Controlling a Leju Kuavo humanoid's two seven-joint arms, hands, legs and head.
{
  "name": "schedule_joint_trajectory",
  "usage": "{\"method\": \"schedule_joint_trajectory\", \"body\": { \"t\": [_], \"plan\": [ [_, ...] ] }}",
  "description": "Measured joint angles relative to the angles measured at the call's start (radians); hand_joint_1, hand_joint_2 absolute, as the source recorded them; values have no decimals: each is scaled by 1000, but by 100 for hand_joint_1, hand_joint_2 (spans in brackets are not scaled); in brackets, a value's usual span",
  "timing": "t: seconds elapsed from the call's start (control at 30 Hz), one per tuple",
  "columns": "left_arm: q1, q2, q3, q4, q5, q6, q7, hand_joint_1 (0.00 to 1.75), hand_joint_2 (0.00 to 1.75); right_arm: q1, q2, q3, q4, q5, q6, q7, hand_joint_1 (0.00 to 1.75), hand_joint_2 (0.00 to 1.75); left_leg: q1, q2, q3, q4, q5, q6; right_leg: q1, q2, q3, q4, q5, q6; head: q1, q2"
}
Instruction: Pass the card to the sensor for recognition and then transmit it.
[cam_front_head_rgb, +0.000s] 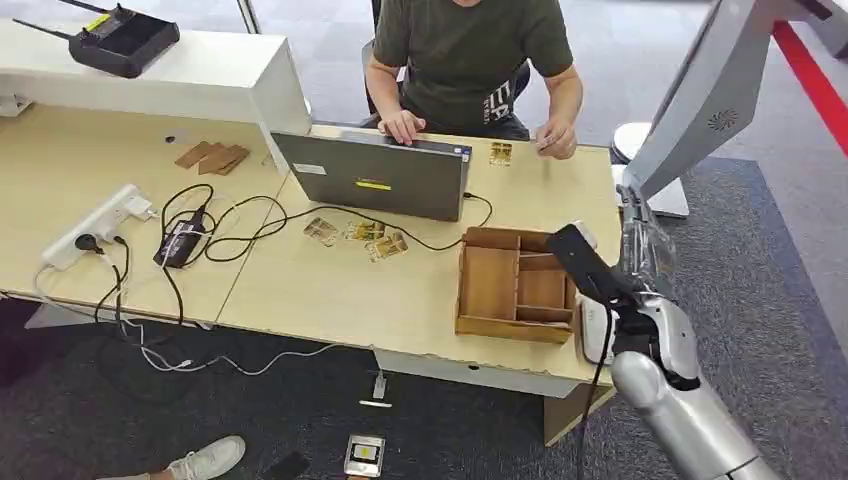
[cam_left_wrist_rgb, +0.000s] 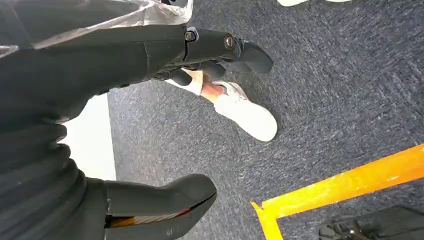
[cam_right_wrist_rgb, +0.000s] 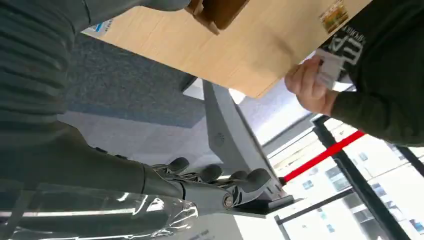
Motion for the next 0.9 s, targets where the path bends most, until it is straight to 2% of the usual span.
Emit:
{"method": "schedule_joint_trajectory", "body": {
  "t": [0.13,0.23,0.4,0.6,0.9],
  "plan": [
    [14,8,2,0,14,10,-19,0,175,66,-15,9,-154,100,103,21,0,175,0,0,0,0,0,0,0,0,0,0,-1,0,0,0],
    [24,14,8,0,21,13,-31,0,175,126,-23,20,-256,197,151,33,0,175,0,0,0,0,0,0,0,0,0,0,-1,0,0,0],
    [31,19,24,0,26,22,-43,0,175,200,-26,35,-336,361,215,42,0,175,0,0,-1,0,0,0,0,0,1,0,-1,0,0,0],
    [37,22,42,0,26,27,-43,0,175,244,-21,56,-318,330,240,33,0,175,0,0,-1,0,0,0,0,0,1,0,-1,0,0,0],
    [43,23,60,0,22,31,-39,0,175,246,12,95,-221,268,253,24,0,175,0,0,-1,0,0,0,0,0,1,0,-1,0,0,0]
  ]
}}
